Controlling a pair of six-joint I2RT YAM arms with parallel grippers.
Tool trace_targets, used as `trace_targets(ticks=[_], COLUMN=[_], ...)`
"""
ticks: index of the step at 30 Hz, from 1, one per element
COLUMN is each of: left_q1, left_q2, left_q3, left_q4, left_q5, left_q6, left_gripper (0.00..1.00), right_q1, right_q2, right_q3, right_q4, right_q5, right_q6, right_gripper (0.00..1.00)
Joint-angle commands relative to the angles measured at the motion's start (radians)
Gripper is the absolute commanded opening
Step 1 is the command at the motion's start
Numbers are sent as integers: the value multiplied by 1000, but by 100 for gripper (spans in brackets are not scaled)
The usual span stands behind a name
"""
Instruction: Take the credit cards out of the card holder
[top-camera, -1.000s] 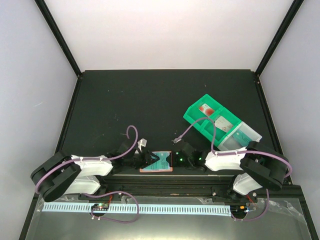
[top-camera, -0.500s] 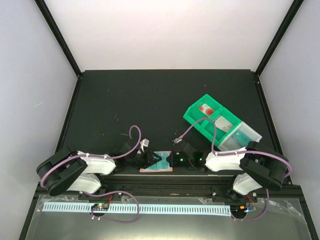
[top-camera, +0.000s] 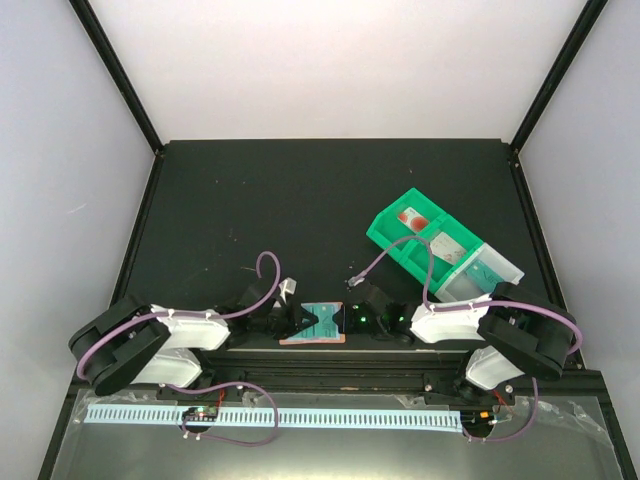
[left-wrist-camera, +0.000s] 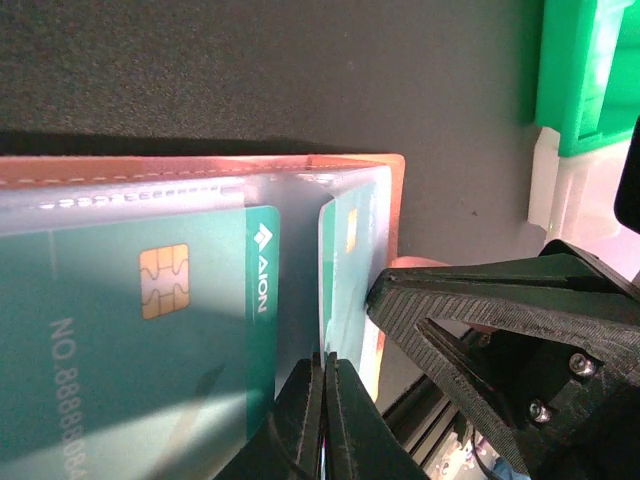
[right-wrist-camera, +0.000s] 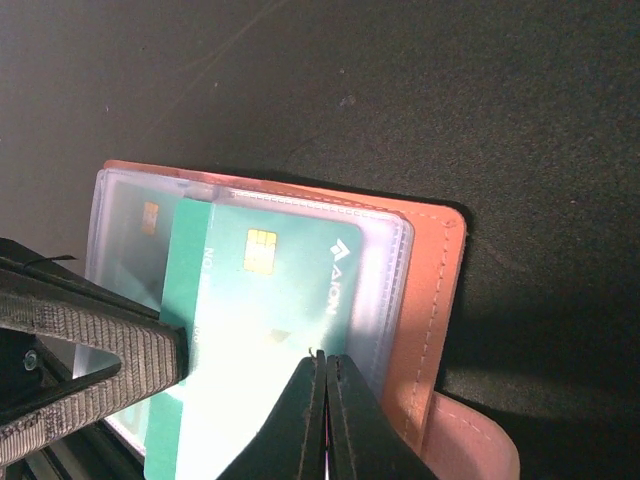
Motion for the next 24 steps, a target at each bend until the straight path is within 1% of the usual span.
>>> trace_targets(ticks=[1,4,15,24], left_q1=[-6,-6,-4,-1], left_q2=[-22,-33,-186,-289], left_q3=[-16,-21,-32,-50], left_q4=[-6,-34,-204,-284], left_q5=[-26,-27,-101,-159], left_q6=[13,23,60,55], left_gripper=[2,1,1,1], right_q1=[-1,-1,-2,-2], right_q2=[36,33,23,23], right_q3=[-30,-28,-27,-10], right_q4=[-92,-110,-123,-130], right_q5=[38,49,66,68], right_q6=[11,18,22,1], right_gripper=[2,2,1,1])
